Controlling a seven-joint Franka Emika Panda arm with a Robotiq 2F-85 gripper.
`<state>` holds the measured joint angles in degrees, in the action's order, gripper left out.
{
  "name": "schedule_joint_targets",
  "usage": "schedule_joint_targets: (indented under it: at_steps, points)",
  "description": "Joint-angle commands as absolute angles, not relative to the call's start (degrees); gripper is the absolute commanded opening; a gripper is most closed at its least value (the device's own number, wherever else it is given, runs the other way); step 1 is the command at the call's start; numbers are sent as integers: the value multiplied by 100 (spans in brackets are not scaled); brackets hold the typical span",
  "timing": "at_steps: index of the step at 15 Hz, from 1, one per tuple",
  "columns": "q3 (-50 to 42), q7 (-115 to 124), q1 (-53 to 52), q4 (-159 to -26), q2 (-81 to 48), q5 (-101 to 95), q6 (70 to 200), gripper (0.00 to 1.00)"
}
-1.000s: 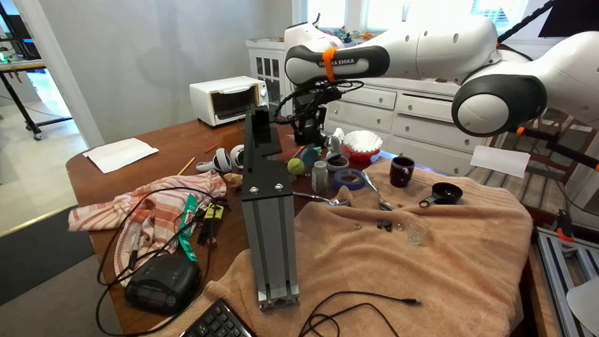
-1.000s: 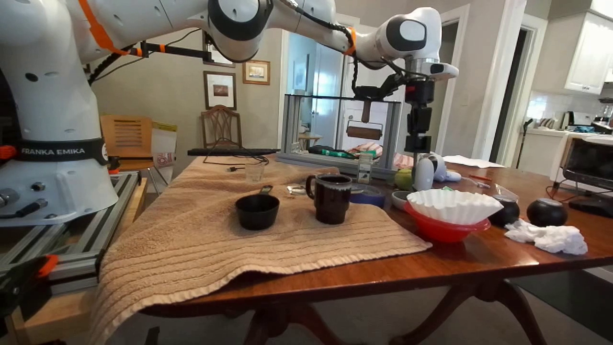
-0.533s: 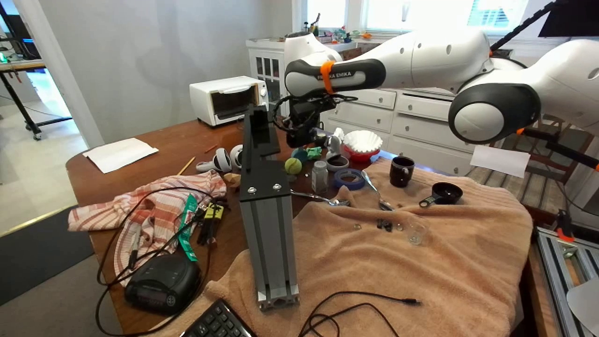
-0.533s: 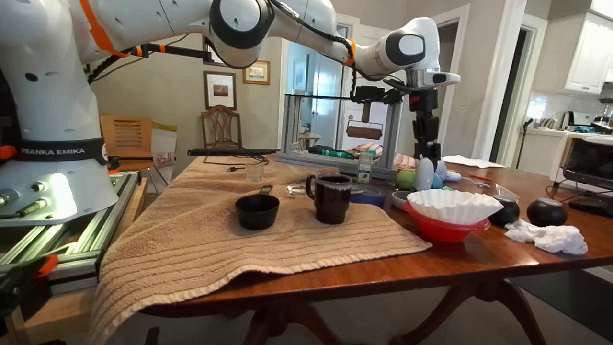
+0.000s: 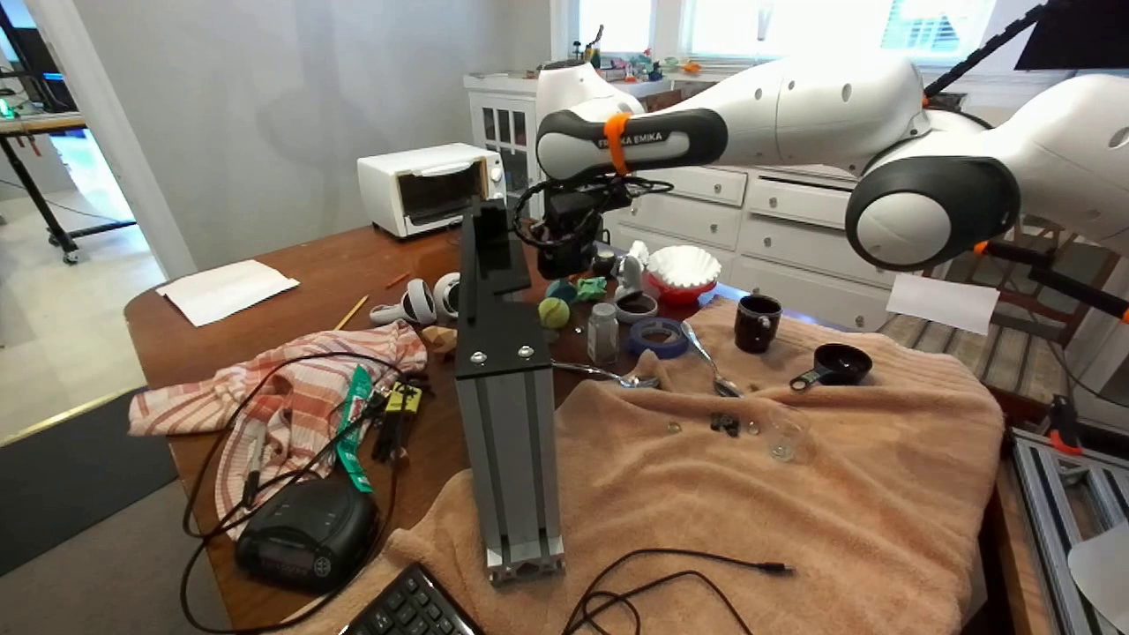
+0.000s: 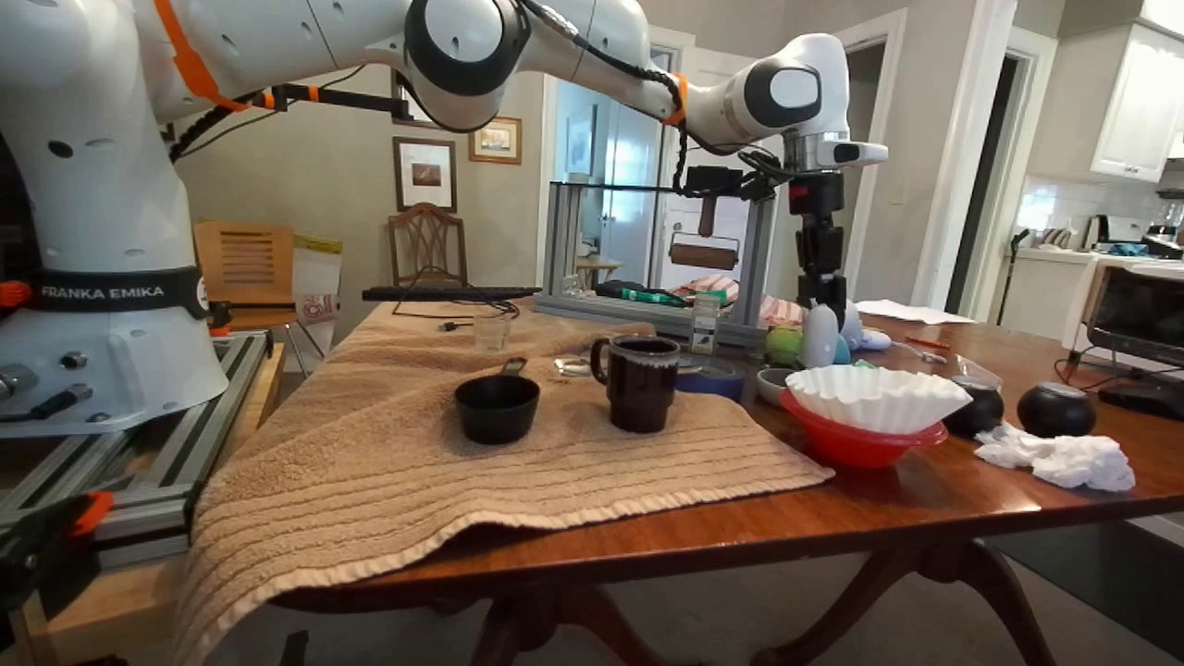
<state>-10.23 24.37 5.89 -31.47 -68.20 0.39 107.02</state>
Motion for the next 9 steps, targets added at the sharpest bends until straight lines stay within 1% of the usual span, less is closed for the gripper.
schedule_joint_targets:
  at_steps: [1, 4, 9]
  points:
    - [-965, 2836, 586, -3160, -6738, 187, 10020, 22]
    - [-955, 3361, 580, -3151, -6683, 285, 9558, 22]
    - [-878, 4551, 636, -3125, -6677, 676, 9164, 22]
